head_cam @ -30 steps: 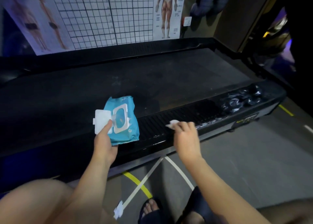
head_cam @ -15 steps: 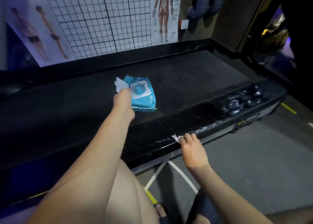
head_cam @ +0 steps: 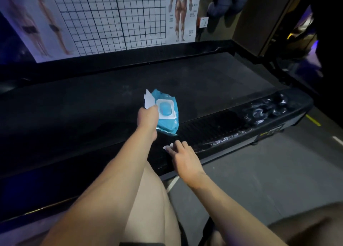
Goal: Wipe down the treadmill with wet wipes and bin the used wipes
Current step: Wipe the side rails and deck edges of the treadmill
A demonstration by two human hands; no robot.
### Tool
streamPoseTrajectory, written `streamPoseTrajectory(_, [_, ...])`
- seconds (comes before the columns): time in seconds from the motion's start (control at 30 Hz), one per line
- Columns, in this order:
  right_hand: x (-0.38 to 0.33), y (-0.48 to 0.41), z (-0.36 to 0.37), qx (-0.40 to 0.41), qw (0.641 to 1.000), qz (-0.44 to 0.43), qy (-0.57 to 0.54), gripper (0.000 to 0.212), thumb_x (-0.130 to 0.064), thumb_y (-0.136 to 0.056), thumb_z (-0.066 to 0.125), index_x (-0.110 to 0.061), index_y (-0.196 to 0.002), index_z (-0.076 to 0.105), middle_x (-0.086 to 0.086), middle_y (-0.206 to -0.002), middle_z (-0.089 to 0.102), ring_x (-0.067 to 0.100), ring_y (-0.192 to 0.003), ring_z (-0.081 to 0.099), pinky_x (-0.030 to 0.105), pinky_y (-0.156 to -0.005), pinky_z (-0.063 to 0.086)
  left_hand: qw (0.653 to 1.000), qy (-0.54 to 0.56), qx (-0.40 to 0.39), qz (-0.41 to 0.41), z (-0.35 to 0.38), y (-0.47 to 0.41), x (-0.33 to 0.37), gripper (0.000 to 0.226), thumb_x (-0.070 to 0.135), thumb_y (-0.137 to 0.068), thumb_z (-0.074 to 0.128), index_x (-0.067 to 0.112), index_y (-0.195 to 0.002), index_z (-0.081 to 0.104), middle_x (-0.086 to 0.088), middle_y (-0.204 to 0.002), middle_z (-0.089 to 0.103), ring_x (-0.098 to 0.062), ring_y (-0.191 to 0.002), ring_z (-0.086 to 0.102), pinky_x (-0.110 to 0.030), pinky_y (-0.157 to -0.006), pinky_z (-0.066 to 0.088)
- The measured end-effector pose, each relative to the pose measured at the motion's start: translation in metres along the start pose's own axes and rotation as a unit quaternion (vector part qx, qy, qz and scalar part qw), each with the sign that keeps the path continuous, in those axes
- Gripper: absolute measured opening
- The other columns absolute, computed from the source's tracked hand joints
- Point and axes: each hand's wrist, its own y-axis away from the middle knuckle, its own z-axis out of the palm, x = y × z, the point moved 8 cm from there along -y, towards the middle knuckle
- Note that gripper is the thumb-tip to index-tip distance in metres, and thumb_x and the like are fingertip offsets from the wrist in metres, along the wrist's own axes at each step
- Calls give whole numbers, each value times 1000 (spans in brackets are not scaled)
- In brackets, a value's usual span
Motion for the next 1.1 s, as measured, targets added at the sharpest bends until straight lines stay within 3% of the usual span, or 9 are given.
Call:
streamPoseTrajectory(0.07, [-1,5,-1,13,999,-30,24,54,-14,-67,80,-22,-120,71,0,-97,54,24,-81,51,34,-63,48,1000,-6,10,-14,-9,-6,-9,35,11,-97,57,7,-131,62,-14,-117,72,-31,-99,73,-38,-76,60])
streamPoseTrajectory(0.2, [0,16,-1,33,998,-51,34,39,-14,-75,75,-18,-114,74,1,-98,58,25,-83,52,35,-63,51,999,11,12,-40,-12,-14,-8,40,12,-93,56,8,-133,60,-14,-118,71,-34,-101,72,-42,-82,62])
streamPoseTrajectory(0.33, [11,11,1,31,998,41,-29,38,-8,-71,73,-19,-107,75,1,-93,58,27,-78,56,38,-62,54,999,14,-5,-44,0,-12,-9,38,15,-96,57,11,-134,60,-11,-117,71,-31,-102,71,-37,-75,58])
streamPoseTrajectory(0.47, [14,6,0,25,996,68,-47,34,-9,-75,73,-21,-106,77,1,-91,56,27,-77,55,35,-59,50,999,6,-5,-44,1,-13,-10,43,15,-96,55,10,-139,58,-11,-121,69,-30,-103,71,-37,-75,59])
streamPoseTrajectory(0.63, [34,19,-14,60,988,133,-53,10,-5,-73,77,-14,-73,76,3,-84,58,31,-72,54,39,-61,51,999,9,-4,-44,-4,-11,-7,40,12,-96,53,11,-136,58,-10,-119,70,-28,-99,71,-34,-66,55])
streamPoseTrajectory(0.77, [86,42,-37,72,971,228,-3,15,3,-71,72,-10,-74,77,9,-85,62,34,-77,53,41,-69,51,999,8,-7,-45,-3,-11,-11,38,13,-97,54,11,-135,57,-10,-119,69,-27,-100,71,-32,-65,54])
streamPoseTrajectory(0.87, [99,47,-53,111,955,274,-24,17,3,-75,69,-8,-85,78,12,-86,62,36,-81,53,41,-76,50,999,13,-9,-48,-3,-11,-12,37,12,-98,54,11,-135,58,-9,-117,70,-26,-98,71,-32,-64,54])
streamPoseTrajectory(1.0, [52,26,-46,133,977,168,-12,17,4,-78,64,-5,-87,75,10,-85,57,32,-78,52,41,-68,51,999,11,-11,-46,-3,-11,-11,39,11,-98,53,11,-136,58,-9,-117,70,-26,-98,71,-32,-63,53])
streamPoseTrajectory(1.1, [21,9,-25,98,990,98,32,25,7,-71,66,-4,-93,72,11,-88,56,32,-76,51,41,-62,50,999,11,-10,-46,-3,-12,-11,40,13,-99,55,11,-138,58,-9,-118,70,-27,-98,71,-33,-64,55])
